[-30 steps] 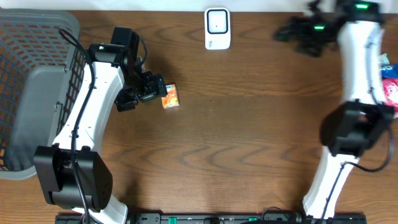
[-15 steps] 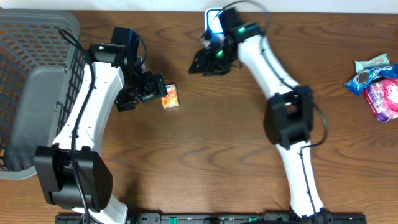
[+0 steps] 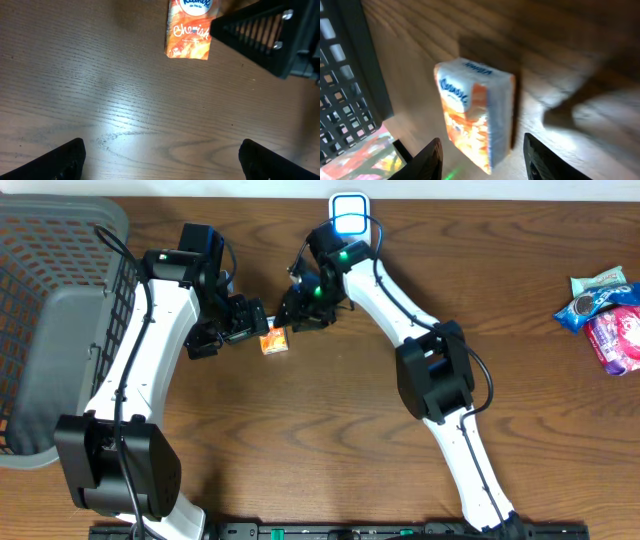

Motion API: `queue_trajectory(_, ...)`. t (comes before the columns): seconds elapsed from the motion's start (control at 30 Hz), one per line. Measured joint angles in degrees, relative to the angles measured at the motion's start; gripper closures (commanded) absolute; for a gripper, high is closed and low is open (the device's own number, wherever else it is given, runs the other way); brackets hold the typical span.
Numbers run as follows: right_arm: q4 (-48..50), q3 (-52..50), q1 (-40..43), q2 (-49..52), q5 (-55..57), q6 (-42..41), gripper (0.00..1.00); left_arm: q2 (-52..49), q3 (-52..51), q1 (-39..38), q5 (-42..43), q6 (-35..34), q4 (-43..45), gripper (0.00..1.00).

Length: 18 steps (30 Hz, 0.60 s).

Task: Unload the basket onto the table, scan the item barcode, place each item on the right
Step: 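Reach the right gripper to the orange Kleenex box and grasp it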

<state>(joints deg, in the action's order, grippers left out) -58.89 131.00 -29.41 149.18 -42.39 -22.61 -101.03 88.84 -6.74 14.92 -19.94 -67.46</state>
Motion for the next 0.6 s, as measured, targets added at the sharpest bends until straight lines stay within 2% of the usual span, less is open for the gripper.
queue_trajectory(0.1,0.02,0.0,-1.18,0.11,0.42,-0.46,0.53,0.0,0.0,0.0,0.0,0.0,0.0,0.02)
queue_trajectory(0.13,0.04,0.0,-1.66,0.2,0.87,-0.85,0.56,0.0,0.0,0.0,0.0,0.0,0.0,0.02)
queue_trajectory(0.37,0.31,-1.77,-3.67,0.46,3.41,-3.04,0.97,0.0,0.0,0.0,0.0,0.0,0.0,0.02)
queue_trajectory(0.6,-0.37,-2.08,-3.19,0.46,2.16,-3.28,0.99,0.0,0.0,0.0,0.02,0.0,0.0,0.02)
